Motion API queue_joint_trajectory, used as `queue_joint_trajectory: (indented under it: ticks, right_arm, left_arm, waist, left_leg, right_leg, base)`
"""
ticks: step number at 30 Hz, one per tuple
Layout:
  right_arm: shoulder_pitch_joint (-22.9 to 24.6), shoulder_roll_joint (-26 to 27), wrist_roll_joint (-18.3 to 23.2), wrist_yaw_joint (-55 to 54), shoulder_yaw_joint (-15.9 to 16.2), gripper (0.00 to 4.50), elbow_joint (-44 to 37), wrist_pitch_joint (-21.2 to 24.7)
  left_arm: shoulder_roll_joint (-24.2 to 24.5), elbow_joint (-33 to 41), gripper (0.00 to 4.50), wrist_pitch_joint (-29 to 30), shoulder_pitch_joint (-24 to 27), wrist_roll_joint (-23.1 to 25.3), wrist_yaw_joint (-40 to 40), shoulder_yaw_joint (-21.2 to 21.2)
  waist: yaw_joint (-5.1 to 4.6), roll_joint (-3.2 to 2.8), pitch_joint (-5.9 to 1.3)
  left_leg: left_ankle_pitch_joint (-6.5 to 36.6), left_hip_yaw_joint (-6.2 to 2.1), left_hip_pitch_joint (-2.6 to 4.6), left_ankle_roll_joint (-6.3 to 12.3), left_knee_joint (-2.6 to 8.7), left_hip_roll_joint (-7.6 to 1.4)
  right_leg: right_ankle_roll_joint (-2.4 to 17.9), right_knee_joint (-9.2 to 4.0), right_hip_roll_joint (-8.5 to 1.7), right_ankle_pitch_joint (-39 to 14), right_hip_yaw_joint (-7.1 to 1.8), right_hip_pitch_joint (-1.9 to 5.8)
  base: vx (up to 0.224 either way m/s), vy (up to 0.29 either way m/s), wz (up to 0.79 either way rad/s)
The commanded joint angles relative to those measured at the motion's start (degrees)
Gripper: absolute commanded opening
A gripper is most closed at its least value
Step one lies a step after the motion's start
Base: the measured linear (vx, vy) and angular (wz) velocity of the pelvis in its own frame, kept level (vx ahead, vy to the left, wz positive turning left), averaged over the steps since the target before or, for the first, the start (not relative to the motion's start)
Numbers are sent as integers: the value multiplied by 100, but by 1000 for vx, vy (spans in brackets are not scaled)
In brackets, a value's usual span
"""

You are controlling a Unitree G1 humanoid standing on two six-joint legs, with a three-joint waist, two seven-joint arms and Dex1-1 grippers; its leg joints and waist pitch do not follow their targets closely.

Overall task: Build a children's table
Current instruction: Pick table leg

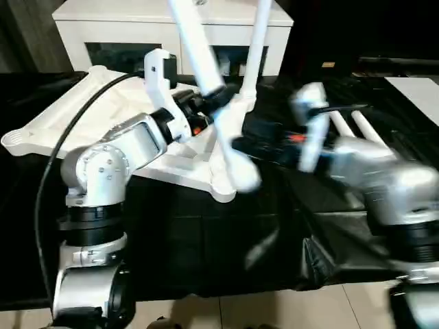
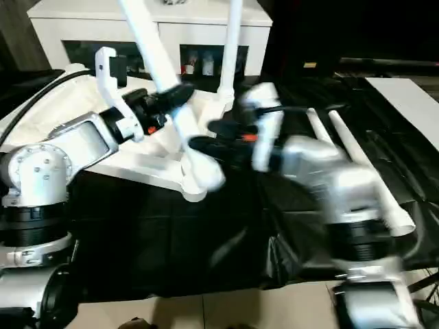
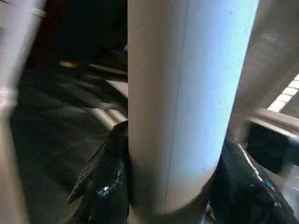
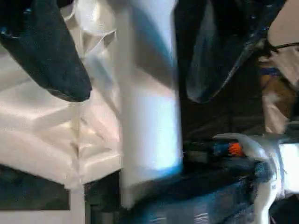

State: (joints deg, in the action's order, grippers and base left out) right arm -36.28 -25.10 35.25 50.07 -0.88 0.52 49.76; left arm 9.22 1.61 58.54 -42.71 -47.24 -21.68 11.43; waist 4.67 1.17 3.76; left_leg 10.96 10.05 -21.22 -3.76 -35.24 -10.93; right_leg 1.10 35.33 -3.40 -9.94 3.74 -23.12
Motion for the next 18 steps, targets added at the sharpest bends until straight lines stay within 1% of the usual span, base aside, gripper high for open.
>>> queue_joint_trajectory:
  ticks: [1,2,4,5,6,7,9,11,13,18]
  right_arm:
    - [-90,-66,176,73,-138,388,23,212]
    - [-112,-120,243,121,-182,392,51,289]
    - [-161,-234,376,198,-212,392,67,508]
    - [-197,-304,456,244,-221,392,70,671]
    - [-217,-338,486,274,-213,392,69,781]
    - [-217,-338,486,274,-213,392,69,781]
    - [-230,-377,523,337,-125,392,43,951]
    - [-228,-383,529,345,-100,392,39,977]
    - [-227,-391,543,355,-58,392,40,1016]
    - [-276,-364,543,398,82,392,80,1057]
  left_arm:
    - [84,155,185,122,-169,-171,-149,30]
    - [114,151,185,159,-201,-205,-210,27]
    - [174,101,185,221,-288,-276,-351,23]
    - [206,58,185,254,-348,-325,-438,27]
    - [216,31,185,275,-382,-359,-478,30]
    - [216,31,185,275,-382,-359,-478,30]
    - [231,5,185,303,-428,-432,-549,0]
    - [234,5,185,311,-430,-459,-568,-6]
    - [262,37,185,328,-417,-489,-624,-45]
    - [302,84,185,345,-403,-519,-759,-104]
  waist:
    - [20,21,-453]
    - [13,30,-448]
    - [20,25,-450]
    - [16,20,-448]
    - [33,16,-450]
    - [34,17,-453]
    - [41,17,-453]
    - [48,30,-458]
    - [51,29,-462]
    - [54,22,-455]
  left_leg:
    - [517,-40,68,100,357,-171]
    - [536,-38,64,99,358,-168]
    - [536,-42,73,89,358,-171]
    - [528,-44,77,89,358,-167]
    - [509,-42,82,70,356,-178]
    - [506,-48,72,62,357,-177]
    - [504,-46,71,46,354,-178]
    - [462,-45,63,44,355,-179]
    - [425,-43,59,44,351,-178]
    - [501,-47,66,-2,359,-181]
  right_leg:
    - [1171,-363,-411,-957,-279,347]
    - [1140,-376,-403,-1020,-278,345]
    - [1100,-387,-409,-1114,-275,342]
    - [1096,-387,-393,-1124,-274,340]
    - [1099,-383,-398,-1099,-276,330]
    - [1107,-376,-399,-1083,-272,339]
    - [1108,-377,-409,-1058,-273,338]
    - [1126,-367,-411,-989,-274,346]
    - [1137,-360,-410,-918,-274,346]
    - [1090,-376,-413,-1078,-271,342]
  base:
    - [0,0,0]
    - [0,0,0]
    - [0,0,0]
    - [0,0,0]
    - [0,0,0]
    - [0,0,0]
    - [0,0,0]
    - [0,0,0]
    - [0,0,0]
    - [0,0,0]
